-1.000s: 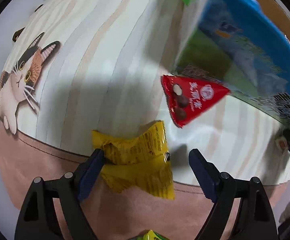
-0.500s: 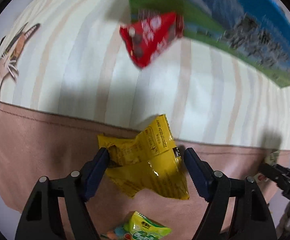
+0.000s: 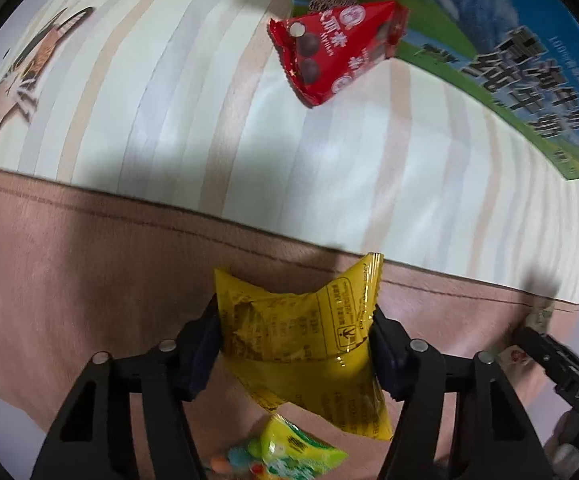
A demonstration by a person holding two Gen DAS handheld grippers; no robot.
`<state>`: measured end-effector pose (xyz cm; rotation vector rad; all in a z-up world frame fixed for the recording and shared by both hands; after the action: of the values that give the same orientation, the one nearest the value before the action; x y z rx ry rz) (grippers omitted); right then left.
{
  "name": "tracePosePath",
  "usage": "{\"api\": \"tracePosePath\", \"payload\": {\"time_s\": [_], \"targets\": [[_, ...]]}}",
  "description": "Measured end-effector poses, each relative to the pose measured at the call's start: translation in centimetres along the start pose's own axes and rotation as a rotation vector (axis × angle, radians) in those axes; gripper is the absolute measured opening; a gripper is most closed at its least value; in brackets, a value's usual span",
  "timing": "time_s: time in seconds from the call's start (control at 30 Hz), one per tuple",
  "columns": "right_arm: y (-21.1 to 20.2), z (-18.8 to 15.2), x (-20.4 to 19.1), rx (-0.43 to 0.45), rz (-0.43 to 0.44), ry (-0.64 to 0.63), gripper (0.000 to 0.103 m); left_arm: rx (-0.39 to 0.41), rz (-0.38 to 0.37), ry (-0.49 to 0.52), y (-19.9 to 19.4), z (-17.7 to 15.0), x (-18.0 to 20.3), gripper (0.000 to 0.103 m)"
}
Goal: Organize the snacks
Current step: 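Carry both packets into the box and open both tools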
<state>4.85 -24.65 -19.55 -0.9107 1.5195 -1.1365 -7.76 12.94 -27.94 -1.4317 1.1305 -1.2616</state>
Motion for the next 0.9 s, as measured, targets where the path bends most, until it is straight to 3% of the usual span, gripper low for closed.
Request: {"api": "tracePosePath", "payload": {"time_s": [0.27, 0.4, 0.47, 0.63, 0.77, 0.9], "targets": [[-5.8, 1.2, -2.7, 0.062, 0.156, -0.025, 0.059, 0.086, -0.149, 0.096, -8.2, -0.7, 5.8, 0.062], [-11.6, 4.2, -4.9, 0.149, 0.208, -0.085, 0.059, 0.166, -0.216, 0.18, -14.0, 1.6, 9.0, 0.062], [-14.7, 6.6, -5.4, 0.191, 0.229, -0.108, 0.059, 0.205, -0.229, 0.223, -16.9, 4.3, 10.6, 0.062], [-19.0, 12.5, -6.4, 0.268, 0.175, -0.136, 0.059, 0.247, -0.135, 0.294, -19.8, 11.1, 14.3, 0.062], [-19.7, 18.0, -5.9, 0.264, 0.096, -0.121, 0.059, 0.19, -0.053, 0.3, -19.0, 18.1, 15.6, 0.062], [-18.2, 22.2, -4.6, 0.213, 0.028, -0.086, 0.059, 0.115, 0.022, 0.291, -15.7, 23.1, 15.8, 0.064]]}}
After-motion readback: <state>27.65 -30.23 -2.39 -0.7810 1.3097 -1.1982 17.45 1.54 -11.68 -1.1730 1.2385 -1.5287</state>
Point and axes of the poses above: each gripper's, at about its wrist camera, not at the fingertips, and y roughly the way its jaws point, x to its right, z to its top, the point moved 1 cm from there along y, roughly the way its jaws point, and after that the axes turned 7 degrees about -x, right-handed, at the moved point
